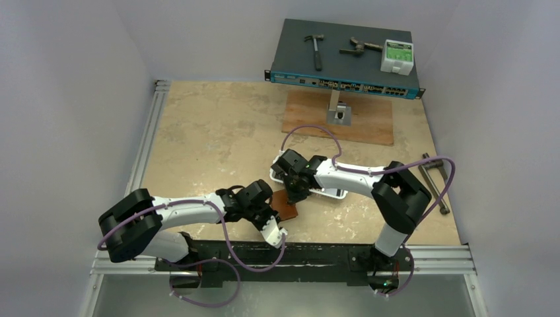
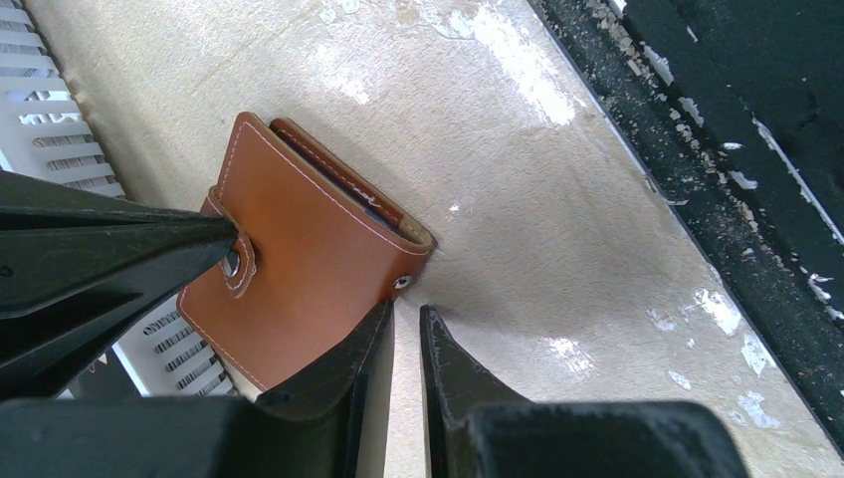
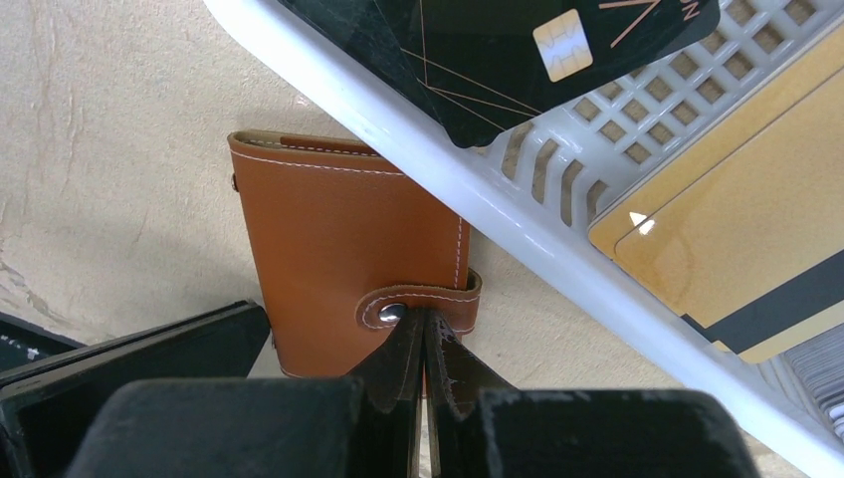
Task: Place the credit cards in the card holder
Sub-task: Close the card holder at the center of the board.
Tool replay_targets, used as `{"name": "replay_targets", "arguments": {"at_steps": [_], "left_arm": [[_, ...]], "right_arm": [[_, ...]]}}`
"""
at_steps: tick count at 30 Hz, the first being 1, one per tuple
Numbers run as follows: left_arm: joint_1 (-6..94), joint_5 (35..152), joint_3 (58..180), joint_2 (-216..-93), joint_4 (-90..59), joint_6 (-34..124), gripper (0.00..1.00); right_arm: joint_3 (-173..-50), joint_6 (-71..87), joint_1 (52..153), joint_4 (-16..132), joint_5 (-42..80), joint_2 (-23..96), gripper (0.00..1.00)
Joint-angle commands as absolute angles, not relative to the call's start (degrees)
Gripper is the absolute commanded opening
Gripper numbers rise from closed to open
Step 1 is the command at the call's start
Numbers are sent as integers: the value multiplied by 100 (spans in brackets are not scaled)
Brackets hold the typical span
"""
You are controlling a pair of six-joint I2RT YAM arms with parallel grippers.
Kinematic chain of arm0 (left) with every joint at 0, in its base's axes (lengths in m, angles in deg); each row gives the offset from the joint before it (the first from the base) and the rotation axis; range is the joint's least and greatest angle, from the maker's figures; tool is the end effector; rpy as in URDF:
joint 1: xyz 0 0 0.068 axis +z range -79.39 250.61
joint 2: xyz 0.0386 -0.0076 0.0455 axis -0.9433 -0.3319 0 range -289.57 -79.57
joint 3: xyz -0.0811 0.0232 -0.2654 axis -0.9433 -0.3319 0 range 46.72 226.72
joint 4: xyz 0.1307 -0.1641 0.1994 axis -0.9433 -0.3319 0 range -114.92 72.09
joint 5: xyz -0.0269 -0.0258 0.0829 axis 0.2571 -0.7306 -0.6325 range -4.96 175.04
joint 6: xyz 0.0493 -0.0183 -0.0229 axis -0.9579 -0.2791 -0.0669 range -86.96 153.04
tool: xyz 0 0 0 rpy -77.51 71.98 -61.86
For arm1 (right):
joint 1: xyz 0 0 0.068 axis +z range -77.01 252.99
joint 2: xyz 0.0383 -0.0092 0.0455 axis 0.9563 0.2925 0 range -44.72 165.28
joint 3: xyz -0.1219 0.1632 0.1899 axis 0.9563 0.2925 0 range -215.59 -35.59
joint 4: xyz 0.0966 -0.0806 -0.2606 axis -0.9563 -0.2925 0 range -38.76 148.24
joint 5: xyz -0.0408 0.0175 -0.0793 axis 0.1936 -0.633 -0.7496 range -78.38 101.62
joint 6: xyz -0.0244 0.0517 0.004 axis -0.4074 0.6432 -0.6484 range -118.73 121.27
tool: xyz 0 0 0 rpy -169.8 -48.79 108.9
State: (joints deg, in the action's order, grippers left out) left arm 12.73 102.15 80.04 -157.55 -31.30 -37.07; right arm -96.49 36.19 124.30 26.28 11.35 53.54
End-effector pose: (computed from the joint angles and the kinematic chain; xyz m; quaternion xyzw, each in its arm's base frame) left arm 0.1286 -0.2274 0.1314 0.8724 0.3800 -0.1132 0.2858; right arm 0.2214 0.2761 0.1544 -0.1398 0.9738 0.1210 0.1326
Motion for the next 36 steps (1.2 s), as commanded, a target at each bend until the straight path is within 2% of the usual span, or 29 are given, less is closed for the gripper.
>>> {"name": "replay_targets", "arguments": {"at_steps": [1,8,14,20,27,36], "left_arm": [[1261,10279,8077,-15625,-3092,-3676,15],[1261,10208,8065,-15583,-3156,-3706,15],[1479,10105,8263,-15397,-3491,-3678,15],[1506,10198,8224,-15410,-3464,-3655,15],[1500,10262,8362,-15600,-3238,-3631,15],[1499,10308,8449,-15742,-3176,-3636,15]], "right_arm": [[-9726,3607,12418,2791,1121,5510,0],[-10128,3550,12422,2381,1086,5127,0],[-10172,3535,12425,2406,1033,5051,24],[-10118,3535,12499,2393,1128,5204,33],[-10036,3581,12550,2572,1237,5256,33],[-9906,3625,12585,2594,1301,5328,24]]}}
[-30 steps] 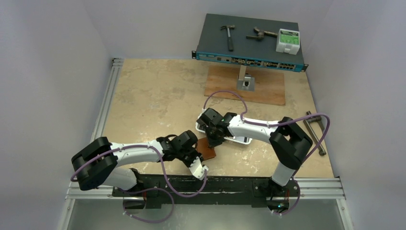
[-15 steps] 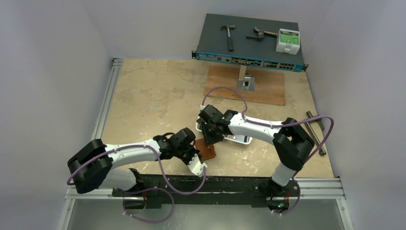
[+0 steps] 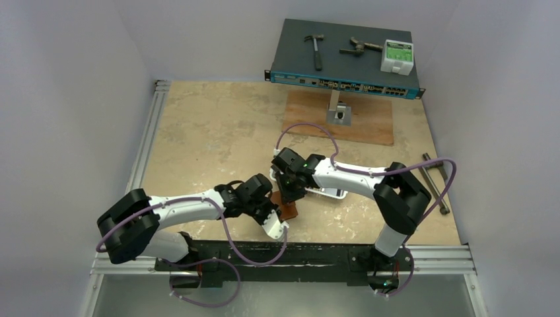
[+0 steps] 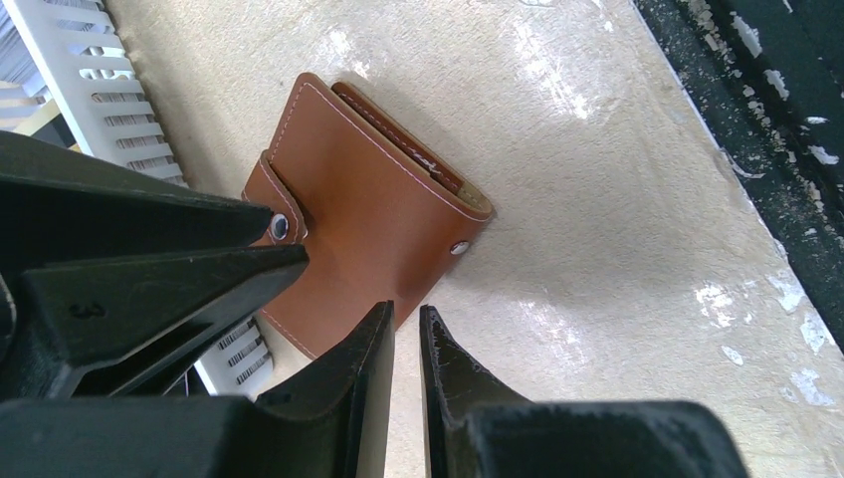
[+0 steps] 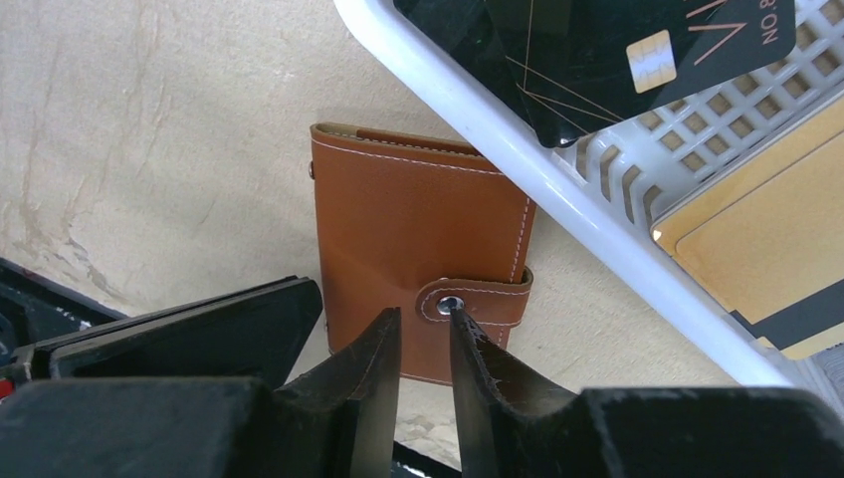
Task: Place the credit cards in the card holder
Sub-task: Close the card holder at the center of the board.
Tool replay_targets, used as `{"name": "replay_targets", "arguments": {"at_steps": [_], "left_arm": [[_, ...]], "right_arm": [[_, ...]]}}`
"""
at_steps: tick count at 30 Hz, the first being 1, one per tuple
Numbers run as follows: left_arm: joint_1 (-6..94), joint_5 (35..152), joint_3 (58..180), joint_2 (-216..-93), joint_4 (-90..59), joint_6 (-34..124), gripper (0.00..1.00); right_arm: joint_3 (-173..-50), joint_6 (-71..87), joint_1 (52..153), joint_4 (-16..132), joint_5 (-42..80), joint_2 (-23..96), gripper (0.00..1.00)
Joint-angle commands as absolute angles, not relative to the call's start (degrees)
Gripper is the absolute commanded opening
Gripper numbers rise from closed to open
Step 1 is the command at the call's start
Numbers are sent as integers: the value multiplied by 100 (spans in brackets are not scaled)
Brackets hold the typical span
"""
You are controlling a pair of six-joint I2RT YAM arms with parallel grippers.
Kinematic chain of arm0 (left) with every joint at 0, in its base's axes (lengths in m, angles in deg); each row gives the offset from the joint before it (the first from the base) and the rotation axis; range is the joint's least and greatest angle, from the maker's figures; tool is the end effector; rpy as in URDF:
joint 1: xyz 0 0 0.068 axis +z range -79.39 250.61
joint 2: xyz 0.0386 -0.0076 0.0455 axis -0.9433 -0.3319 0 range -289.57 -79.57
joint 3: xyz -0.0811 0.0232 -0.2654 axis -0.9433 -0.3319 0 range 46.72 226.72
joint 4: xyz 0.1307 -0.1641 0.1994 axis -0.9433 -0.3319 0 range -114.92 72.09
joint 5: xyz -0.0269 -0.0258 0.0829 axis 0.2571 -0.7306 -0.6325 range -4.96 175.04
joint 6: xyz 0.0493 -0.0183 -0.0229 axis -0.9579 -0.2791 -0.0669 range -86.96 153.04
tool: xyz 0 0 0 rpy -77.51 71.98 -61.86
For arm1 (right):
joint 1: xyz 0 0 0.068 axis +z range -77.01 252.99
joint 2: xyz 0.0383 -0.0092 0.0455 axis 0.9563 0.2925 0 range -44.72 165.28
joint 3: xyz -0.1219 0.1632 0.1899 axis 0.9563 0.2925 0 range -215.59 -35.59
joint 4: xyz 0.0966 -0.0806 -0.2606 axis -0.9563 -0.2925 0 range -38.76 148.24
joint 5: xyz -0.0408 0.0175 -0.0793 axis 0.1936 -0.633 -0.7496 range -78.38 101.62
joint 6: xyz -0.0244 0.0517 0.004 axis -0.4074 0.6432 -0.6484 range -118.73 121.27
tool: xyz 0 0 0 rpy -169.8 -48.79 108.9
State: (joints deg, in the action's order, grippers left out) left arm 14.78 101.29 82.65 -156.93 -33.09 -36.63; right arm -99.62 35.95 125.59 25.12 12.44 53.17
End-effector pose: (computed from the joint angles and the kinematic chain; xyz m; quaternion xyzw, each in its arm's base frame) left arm 0.1414 -0.2287 0.1458 0.8616 0.3980 -0.1001 0.2986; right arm 0.2203 0.2890 0.1721 -0.1540 0.9677 0.1428 0.1396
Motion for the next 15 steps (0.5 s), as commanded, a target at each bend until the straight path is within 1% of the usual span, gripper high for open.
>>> {"name": "replay_targets", "arguments": {"at_steps": [1,3,5,15], "left_arm": [[1499,10307,8444,-15757,-3172,-3646,14],[1497,10310,8443,-15766,-3149,-3648,15],[1495,10306,8451,-15783,-3146,-3657,14],[1504,10326,8443,-15835,-3163,-3692,14]], "right_arm": [[-9897,3633,12589,2605,1305,5339,23],[-9881,3650,12587,2624,1292,5380,19],[-9887,3647,12596,2623,1256,5419,17],[-10039,3574,12592,2641,1209,5583,21]]}}
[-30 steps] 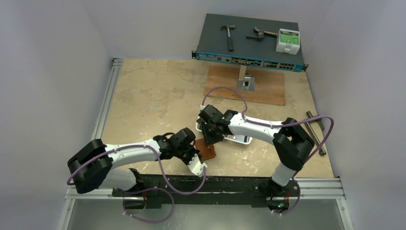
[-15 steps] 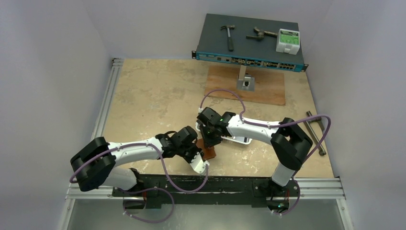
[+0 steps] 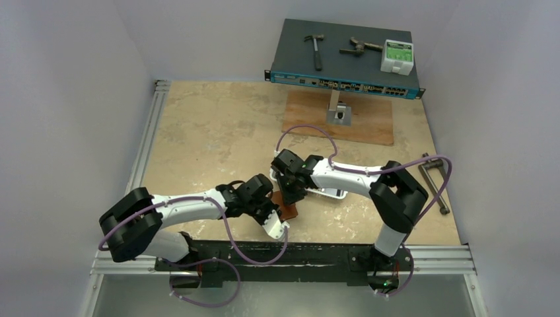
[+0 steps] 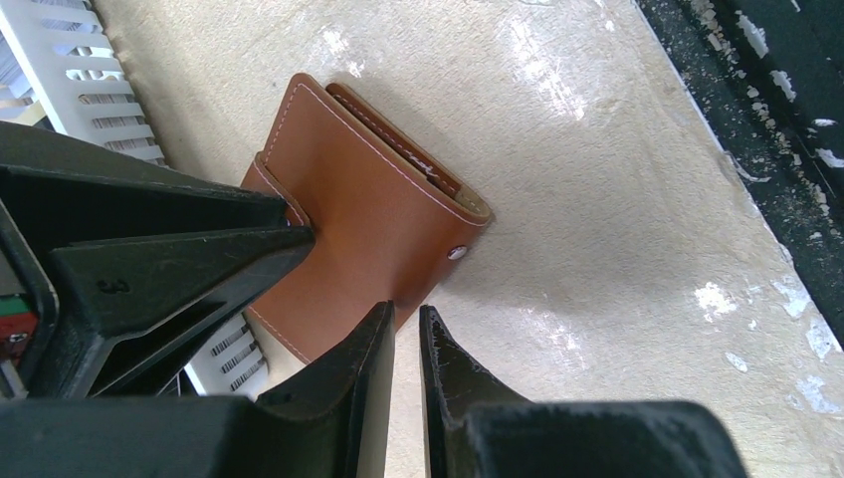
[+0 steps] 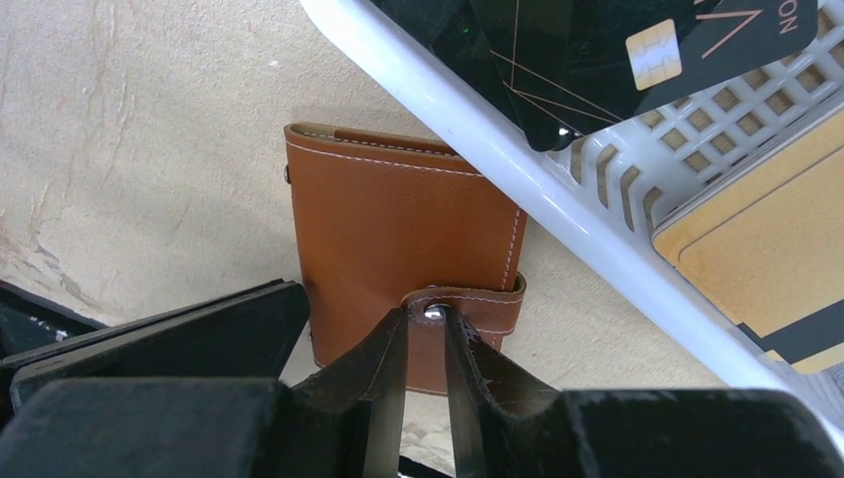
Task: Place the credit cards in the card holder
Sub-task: Close the card holder at the center of the board.
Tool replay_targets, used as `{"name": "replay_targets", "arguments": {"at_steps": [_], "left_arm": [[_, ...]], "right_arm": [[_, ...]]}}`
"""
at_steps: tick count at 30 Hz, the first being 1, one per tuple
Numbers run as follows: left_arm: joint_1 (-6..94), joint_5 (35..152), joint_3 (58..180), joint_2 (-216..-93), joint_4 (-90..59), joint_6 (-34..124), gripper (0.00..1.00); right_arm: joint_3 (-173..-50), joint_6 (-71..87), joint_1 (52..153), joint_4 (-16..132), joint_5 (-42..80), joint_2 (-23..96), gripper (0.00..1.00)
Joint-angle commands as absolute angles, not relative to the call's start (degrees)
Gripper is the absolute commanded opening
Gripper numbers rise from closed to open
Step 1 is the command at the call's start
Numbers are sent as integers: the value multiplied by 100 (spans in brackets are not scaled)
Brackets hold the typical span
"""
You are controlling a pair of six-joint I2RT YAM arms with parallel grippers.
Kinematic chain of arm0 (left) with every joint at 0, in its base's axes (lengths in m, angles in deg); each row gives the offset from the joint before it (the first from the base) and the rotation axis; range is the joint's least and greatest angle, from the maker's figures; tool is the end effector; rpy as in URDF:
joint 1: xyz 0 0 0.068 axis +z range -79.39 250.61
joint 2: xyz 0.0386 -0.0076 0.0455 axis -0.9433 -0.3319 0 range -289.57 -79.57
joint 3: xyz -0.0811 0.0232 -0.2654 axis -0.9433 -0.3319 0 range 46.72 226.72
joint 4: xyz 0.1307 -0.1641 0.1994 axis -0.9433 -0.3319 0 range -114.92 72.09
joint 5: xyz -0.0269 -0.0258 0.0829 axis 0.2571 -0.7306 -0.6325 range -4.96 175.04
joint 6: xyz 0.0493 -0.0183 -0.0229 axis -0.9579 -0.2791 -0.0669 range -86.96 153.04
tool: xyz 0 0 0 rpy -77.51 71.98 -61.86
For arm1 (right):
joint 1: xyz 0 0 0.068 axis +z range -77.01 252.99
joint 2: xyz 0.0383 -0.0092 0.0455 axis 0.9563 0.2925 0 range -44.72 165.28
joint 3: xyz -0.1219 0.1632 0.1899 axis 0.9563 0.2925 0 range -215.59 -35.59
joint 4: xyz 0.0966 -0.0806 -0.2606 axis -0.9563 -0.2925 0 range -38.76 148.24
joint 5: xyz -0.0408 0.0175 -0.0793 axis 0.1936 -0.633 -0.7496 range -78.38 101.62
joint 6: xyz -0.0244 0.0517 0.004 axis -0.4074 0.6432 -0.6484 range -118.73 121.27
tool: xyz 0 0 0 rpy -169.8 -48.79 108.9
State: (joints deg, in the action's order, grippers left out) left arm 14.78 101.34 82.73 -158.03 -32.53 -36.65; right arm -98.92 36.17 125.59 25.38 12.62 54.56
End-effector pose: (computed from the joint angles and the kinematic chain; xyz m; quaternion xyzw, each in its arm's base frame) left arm 0.1424 -0.2302 0.1420 0.8624 0.3988 -0.1011 0.2949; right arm 0.2196 0.2884 0.1603 -0.1528 0.9710 0.1333 0.1269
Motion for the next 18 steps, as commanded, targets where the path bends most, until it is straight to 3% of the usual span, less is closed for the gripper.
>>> {"name": "replay_targets", "arguments": {"at_steps": [1,4,9,18], "left_arm": [[1495,10334,8435,-15835,-3163,-3692,15],[1504,10364,8419,-15830,-3166,-3688,15],[1498,10391,8412,-15806,-3188,-3684,14],[1506,10410,8347,-15757,-3193,-3726,15]], "right_arm": [[-10056,3568,12592,2650,1211,5608,20],[-10094,3553,12590,2645,1224,5693,17],[-10152,3486,12586,2617,1278,5846,1],[-10174,3352,12590,2512,1356,6200,0]]}}
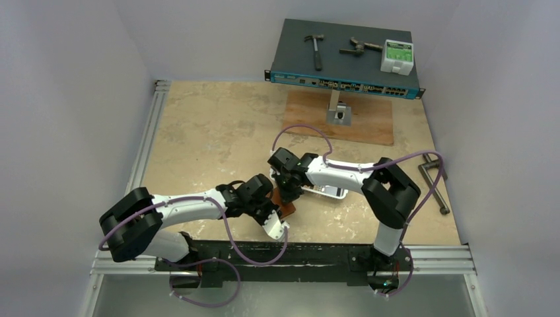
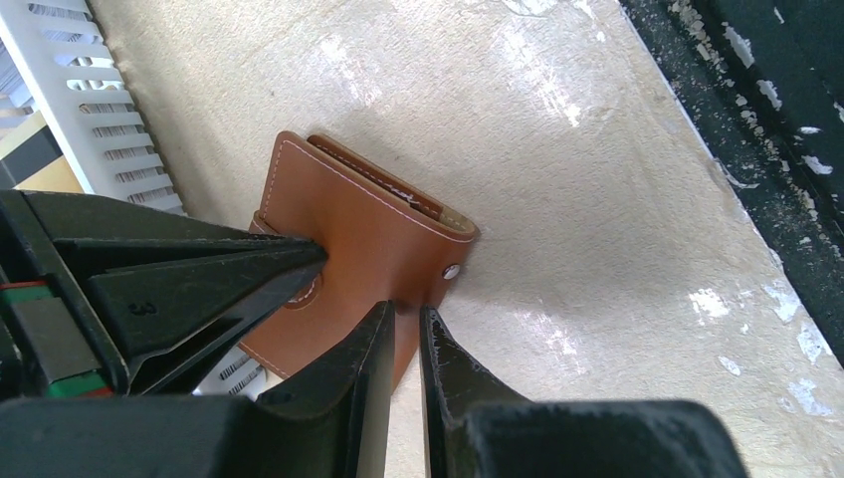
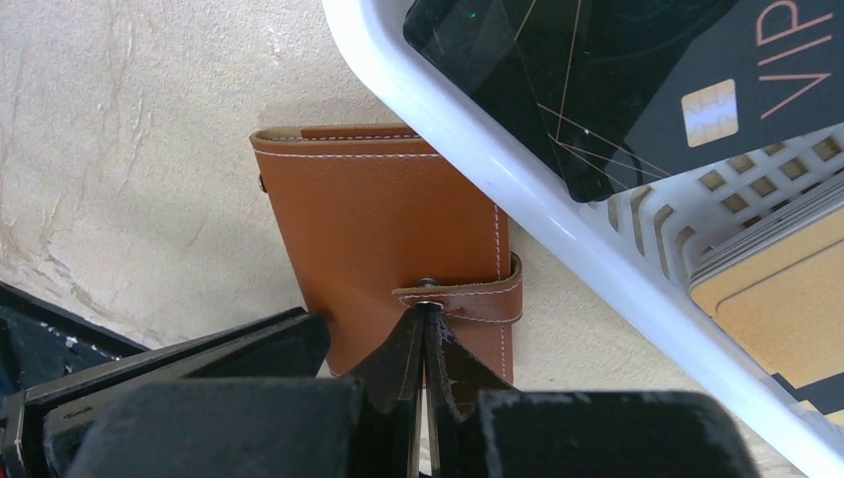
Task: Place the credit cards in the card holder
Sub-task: Close the card holder at the center of the board.
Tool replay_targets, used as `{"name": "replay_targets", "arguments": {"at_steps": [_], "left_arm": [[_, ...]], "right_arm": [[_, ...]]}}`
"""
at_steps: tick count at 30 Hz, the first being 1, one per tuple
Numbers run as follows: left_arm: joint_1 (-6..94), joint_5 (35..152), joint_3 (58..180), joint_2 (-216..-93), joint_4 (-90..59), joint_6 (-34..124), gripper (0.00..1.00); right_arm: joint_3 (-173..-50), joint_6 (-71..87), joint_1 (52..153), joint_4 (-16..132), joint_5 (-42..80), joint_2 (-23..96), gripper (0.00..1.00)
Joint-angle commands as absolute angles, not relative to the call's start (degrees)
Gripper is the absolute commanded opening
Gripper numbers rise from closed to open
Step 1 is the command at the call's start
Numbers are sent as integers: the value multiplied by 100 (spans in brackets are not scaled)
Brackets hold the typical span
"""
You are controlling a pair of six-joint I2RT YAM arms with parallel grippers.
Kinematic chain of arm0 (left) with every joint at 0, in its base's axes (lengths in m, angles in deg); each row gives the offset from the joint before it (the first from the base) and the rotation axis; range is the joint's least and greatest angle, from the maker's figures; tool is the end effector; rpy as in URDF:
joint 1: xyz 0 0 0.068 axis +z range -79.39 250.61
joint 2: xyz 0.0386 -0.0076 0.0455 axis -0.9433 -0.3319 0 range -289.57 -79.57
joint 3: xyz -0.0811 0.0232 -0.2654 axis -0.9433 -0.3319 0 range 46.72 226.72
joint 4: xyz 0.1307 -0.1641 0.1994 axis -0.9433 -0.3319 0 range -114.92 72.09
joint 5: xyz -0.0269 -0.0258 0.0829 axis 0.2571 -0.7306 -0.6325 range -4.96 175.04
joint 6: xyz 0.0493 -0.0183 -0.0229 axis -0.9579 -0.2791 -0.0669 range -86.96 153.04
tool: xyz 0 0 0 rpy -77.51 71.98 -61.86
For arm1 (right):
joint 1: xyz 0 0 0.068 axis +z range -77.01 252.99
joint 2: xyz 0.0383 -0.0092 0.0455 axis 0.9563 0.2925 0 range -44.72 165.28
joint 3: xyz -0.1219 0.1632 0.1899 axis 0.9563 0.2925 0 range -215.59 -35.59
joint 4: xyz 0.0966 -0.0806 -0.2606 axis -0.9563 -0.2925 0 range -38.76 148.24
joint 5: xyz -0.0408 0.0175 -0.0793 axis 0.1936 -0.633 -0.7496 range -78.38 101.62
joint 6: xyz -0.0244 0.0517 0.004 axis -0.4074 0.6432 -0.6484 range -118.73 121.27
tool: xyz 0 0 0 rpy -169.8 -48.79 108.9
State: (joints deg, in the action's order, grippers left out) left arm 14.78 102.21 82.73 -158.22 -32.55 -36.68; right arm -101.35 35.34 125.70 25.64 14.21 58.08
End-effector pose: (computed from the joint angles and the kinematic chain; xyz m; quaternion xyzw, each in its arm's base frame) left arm 0.1419 -0.2305 0.1413 0.8629 0.3966 -0.1085 0.2938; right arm 0.2258 0.2994 0.1517 -0.1633 0.9704 0.1375 0.1132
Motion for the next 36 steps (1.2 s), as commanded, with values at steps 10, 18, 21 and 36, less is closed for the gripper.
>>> {"name": "replay_targets", "arguments": {"at_steps": [10,18,21,36], "left_arm": [[1506,10363,8250,-15709,-3100,-3756,14],[1786,10037,8877,-15277,-3934,-2107,23],[2357,10438,9023,-14786,-4698,-1477,29],[4015,10296,8741,-13296,-5280,-378,44]], "right_arm": [[-10475,3169,12586,2294,1553,6352,0],[-9978,3193,12590,2559,1581,6647,3],[-9667,3312,12588,2781,1575,6551,4],[-10370,3683,12907,2337,1116,5060,82]]}}
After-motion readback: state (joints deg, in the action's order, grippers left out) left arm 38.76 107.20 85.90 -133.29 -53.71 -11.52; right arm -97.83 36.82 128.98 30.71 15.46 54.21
